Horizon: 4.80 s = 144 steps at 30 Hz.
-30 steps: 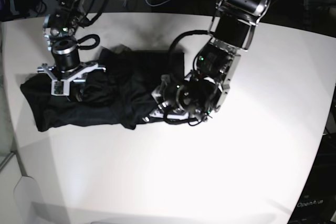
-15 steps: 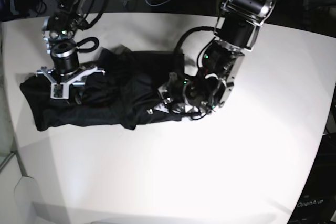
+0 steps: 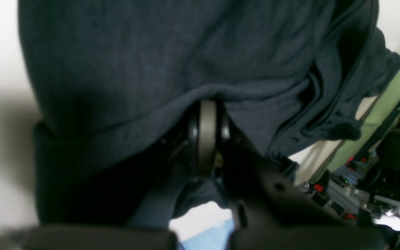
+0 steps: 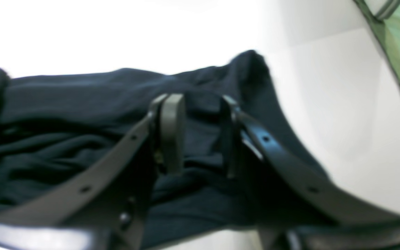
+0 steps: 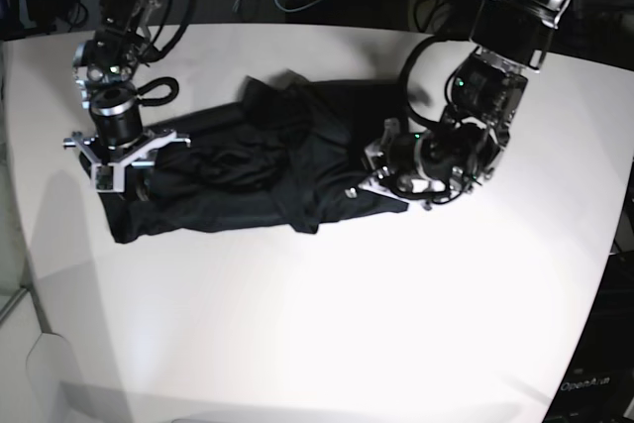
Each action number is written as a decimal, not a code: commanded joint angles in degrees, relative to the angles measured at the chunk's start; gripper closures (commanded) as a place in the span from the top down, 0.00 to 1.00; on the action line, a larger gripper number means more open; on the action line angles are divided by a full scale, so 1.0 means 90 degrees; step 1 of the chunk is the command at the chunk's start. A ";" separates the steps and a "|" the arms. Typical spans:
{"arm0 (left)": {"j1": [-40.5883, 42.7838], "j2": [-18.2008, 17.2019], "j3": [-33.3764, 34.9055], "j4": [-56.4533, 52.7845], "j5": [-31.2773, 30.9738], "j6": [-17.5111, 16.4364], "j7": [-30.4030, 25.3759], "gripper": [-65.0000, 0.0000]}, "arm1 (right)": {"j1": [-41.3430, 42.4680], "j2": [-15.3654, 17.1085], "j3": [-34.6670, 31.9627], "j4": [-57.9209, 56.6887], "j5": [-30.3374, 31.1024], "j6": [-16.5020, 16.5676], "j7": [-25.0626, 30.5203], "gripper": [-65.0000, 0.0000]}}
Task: Fold the T-shirt properly
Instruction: 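Stretch the folded shirt lengthwise by pulling both grippers apart, then open the right gripper and regrasp the shirt end beside it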
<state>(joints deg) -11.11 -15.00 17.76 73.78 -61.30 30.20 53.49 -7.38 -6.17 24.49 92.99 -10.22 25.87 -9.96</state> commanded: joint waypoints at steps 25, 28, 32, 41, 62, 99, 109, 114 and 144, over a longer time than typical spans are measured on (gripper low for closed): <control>0.0351 -0.1620 -0.0024 0.0442 0.0369 0.0205 -0.0059 0.00 | 0.0600 0.1404 -0.1359 0.0027 0.0066 0.1009 -0.2767 0.46; 0.0351 -0.1639 -0.0015 0.0452 0.0369 0.0205 -0.0059 0.00 | 0.0922 0.1433 -0.1359 -0.0012 0.0066 0.1526 -0.3412 0.47; 0.0351 -0.1639 0.0005 0.0432 0.0447 0.0205 -0.0059 0.00 | 0.1166 0.1580 -0.1368 -0.0022 0.0066 0.1570 -0.3880 0.47; 0.0400 -0.1639 0.0005 0.0442 0.0896 0.0186 -0.0059 0.00 | 0.1596 0.1873 -0.1583 -0.0843 0.0076 0.1570 -0.3998 0.59; 0.0400 -0.1571 0.0005 0.0423 0.1023 0.0186 -0.0068 0.00 | 0.2016 0.1511 -0.1251 -0.1507 0.0085 0.1570 -0.4203 0.58; 0.0400 -0.1473 0.0005 0.0052 0.1033 -0.0537 -0.0137 0.00 | 0.2212 0.1043 -0.0997 -0.0227 0.0076 0.1570 -0.6049 0.57; 0.0400 -0.1483 0.0005 0.0052 0.1033 -0.0557 -0.0137 0.00 | 0.2397 0.1023 -0.1114 -0.0716 0.0076 0.1570 -0.6254 0.57; 0.0400 -0.1493 0.0005 0.0052 0.1033 -0.0566 -0.0137 0.00 | 0.2446 0.1004 -0.1095 -0.0647 0.0066 0.1570 -0.6195 0.57; 0.0390 -0.1483 0.0005 0.0052 0.1033 -0.0566 -0.0147 0.00 | 0.1840 0.0378 -0.1896 0.0076 0.0105 -0.0789 -0.5228 0.57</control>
<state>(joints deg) -8.60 -27.90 17.23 75.79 -55.64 22.63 50.41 8.16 -3.01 7.46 92.88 -9.50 18.74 -57.80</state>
